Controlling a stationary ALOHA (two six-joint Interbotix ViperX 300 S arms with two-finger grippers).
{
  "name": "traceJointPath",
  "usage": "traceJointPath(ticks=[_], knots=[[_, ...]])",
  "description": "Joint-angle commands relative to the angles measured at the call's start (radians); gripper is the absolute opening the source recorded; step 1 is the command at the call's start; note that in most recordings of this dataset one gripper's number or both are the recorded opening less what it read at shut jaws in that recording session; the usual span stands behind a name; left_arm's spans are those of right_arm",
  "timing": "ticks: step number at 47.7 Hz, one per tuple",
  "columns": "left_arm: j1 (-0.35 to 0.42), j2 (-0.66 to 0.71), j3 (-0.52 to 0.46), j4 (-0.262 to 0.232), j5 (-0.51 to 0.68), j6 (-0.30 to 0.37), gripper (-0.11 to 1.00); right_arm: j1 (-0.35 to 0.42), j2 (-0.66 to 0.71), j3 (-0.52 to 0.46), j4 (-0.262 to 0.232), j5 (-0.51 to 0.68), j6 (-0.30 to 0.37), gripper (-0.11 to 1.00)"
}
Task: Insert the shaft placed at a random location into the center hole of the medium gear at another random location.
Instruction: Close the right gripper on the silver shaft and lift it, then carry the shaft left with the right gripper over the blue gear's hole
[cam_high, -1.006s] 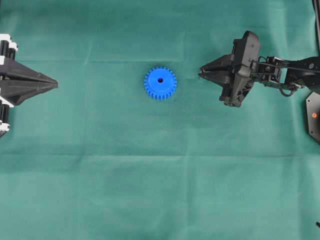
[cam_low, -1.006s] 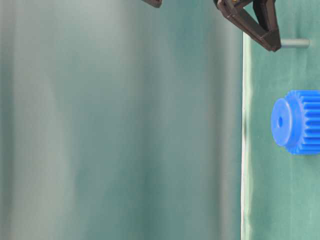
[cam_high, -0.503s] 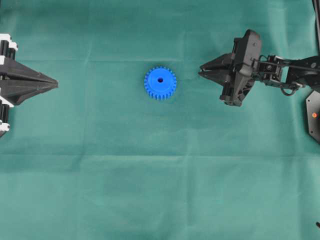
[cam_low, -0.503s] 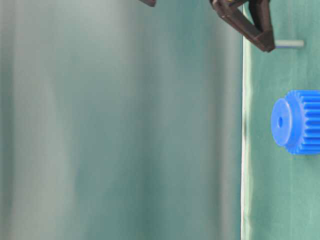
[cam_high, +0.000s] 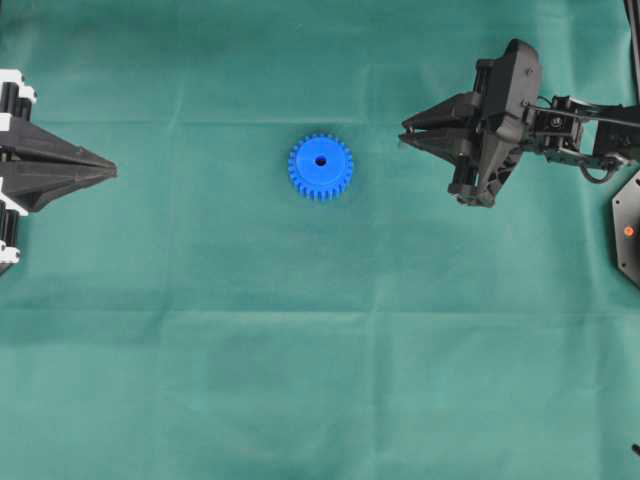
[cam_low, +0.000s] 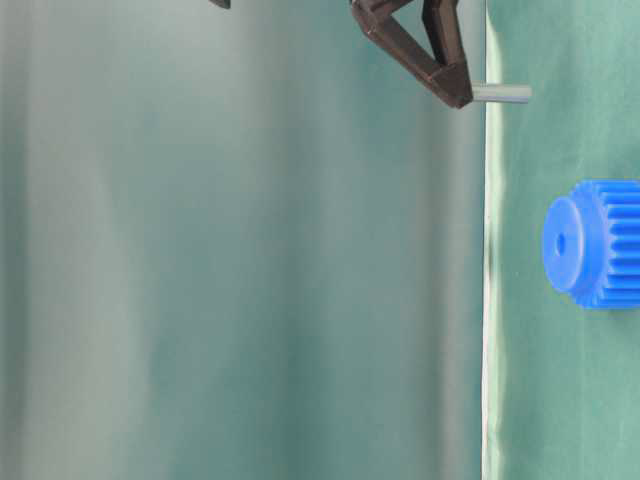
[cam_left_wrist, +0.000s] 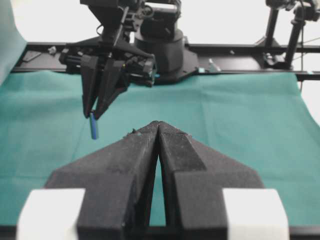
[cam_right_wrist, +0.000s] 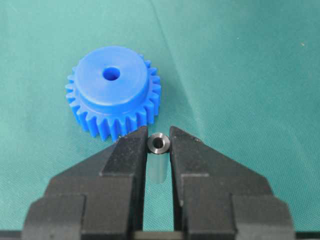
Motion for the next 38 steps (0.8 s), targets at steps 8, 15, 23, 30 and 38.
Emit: traceJointPath(ticks=[8, 15, 23, 30, 38], knots=[[0.003, 0.005, -0.020, 0.003, -0.005, 0.000, 0.00, 0.003, -0.015, -0.021, 0.003, 0.005, 0.000, 0.14], [0.002, 0.005, -0.020, 0.002, -0.005, -0.002, 0.00, 0.003, -0.014, -0.023, 0.009, -0.002, 0.000, 0.14], [0.002, 0.009, -0.020, 0.002, -0.006, -0.002, 0.00, 0.017, 0.009, -0.048, 0.023, -0.034, 0.002, 0.14], [0.002, 0.012, -0.018, 0.002, -0.005, -0.002, 0.00, 0.038, 0.066, -0.109, 0.028, -0.040, 0.002, 0.14], [0.002, 0.014, -0.018, 0.003, -0.005, 0.000, 0.00, 0.058, 0.140, -0.199, 0.028, -0.038, 0.002, 0.14]])
